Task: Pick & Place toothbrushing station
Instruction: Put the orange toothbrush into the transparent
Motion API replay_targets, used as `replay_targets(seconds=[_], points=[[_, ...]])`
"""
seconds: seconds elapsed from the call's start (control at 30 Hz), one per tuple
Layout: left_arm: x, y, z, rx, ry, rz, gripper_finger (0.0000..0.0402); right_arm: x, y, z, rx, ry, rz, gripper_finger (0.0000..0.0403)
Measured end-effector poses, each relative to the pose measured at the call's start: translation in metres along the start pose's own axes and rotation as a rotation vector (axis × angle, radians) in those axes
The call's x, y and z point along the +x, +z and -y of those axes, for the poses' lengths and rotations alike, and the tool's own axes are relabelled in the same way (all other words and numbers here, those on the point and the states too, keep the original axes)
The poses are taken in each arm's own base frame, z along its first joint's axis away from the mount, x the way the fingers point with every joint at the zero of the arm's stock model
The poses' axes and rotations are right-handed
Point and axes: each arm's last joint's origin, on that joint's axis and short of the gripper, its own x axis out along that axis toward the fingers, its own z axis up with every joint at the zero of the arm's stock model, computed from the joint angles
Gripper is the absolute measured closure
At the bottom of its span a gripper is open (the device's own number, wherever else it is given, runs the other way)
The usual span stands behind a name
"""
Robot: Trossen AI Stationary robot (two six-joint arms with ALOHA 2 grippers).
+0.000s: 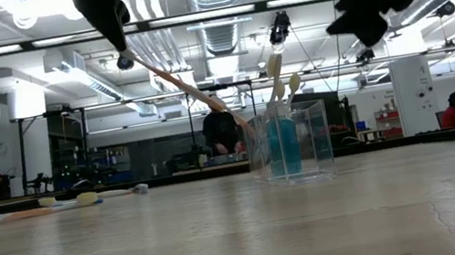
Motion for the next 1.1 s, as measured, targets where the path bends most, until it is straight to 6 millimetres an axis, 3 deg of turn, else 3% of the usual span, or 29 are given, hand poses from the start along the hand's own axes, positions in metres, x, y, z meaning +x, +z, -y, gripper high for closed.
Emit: replay_targets(seconds=[0.23, 0.43, 0.9, 1.1], points=[[0.000, 0.000, 0.000, 0.009, 0.001, 0.000, 0.0374, 0.019, -0.035, 0.011, -0.012, 0.005, 0.172, 0.0188], [0.000, 0.000, 0.000, 0.014, 0.001, 0.000, 0.0374, 0.019, -0.068, 0.019, 0.086, 0.007, 0.154, 0.0188], [0.000, 0.000, 0.000, 0.021, 0.005, 0.000, 0.0374, 0.049, -0.087, 0.027, 0.059, -0.050, -0.036, 0.0188], [0.000, 0.000, 0.000, 0.021, 0.005, 0.000, 0.0374, 0.062, -0.090, 0.029, 0.032, -0.052, 0.019, 0.0188]])
